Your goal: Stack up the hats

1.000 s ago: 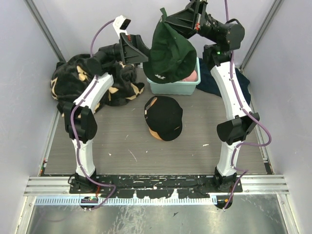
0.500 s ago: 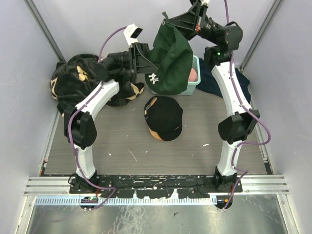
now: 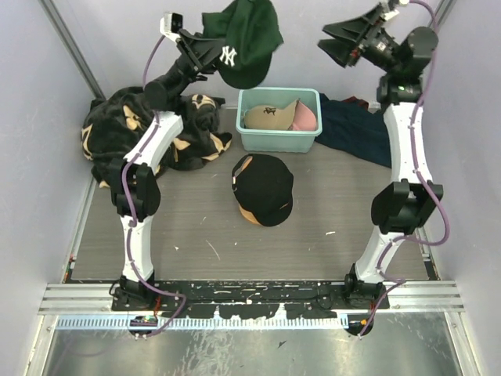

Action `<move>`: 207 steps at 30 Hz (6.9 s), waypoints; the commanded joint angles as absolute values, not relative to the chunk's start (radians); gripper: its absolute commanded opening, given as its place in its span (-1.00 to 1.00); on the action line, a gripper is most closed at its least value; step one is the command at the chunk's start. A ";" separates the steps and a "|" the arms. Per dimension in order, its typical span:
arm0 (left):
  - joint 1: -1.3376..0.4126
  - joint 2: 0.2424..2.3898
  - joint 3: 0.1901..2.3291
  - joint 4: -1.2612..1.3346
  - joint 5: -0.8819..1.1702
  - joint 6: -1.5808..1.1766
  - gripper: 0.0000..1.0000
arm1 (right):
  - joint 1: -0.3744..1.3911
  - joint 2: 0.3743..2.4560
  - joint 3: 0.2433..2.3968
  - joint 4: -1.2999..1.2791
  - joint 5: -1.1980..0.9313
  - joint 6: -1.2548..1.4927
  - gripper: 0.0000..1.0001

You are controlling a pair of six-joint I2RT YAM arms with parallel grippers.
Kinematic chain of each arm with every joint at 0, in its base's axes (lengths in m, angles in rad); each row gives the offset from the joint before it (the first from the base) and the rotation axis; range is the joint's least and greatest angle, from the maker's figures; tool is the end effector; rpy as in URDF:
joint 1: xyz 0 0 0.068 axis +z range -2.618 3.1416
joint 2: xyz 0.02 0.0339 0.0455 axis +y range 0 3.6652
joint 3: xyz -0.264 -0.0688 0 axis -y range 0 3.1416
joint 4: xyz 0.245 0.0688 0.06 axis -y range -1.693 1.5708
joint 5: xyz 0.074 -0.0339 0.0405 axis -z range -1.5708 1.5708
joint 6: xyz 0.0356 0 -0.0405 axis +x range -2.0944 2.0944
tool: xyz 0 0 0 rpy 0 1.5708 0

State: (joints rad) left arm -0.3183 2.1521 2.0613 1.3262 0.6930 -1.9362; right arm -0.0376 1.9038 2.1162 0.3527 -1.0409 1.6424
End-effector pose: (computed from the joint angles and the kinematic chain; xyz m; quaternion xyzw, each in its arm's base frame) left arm 0.4182 -0.1617 0.4674 0.1175 0.3506 -0.8620 0.3468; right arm 0.4117 0.0153 0.5226 0.0205 0.6035 0.7132 0.3560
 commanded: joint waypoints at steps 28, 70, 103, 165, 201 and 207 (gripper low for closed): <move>-0.604 1.839 1.765 0.685 -0.442 -1.765 -0.96 | 0.147 1.641 1.380 1.212 -0.521 1.236 0.39; -0.703 1.897 1.779 0.703 -0.504 -1.798 -0.96 | 0.285 1.804 1.517 1.269 -0.430 1.328 -0.05; -0.701 1.914 1.856 0.760 -0.574 -1.726 -0.96 | 0.315 1.750 1.438 1.271 -0.414 1.316 -0.23; -0.710 1.991 1.919 0.812 -0.586 -1.727 -0.96 | 0.284 1.776 1.502 1.272 -0.399 1.360 -0.39; -0.629 1.965 1.707 0.988 -0.488 -1.707 0.41 | 0.227 1.673 1.569 0.969 -0.463 1.366 -0.98; -0.541 1.882 1.422 1.090 -0.336 -1.727 0.96 | 0.111 1.661 1.677 0.727 -0.585 1.475 -0.98</move>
State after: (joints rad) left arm -0.5873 1.9457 1.5455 0.9806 -0.4431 -1.7348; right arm 0.1837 1.7519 1.5574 0.8558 -0.5087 1.3880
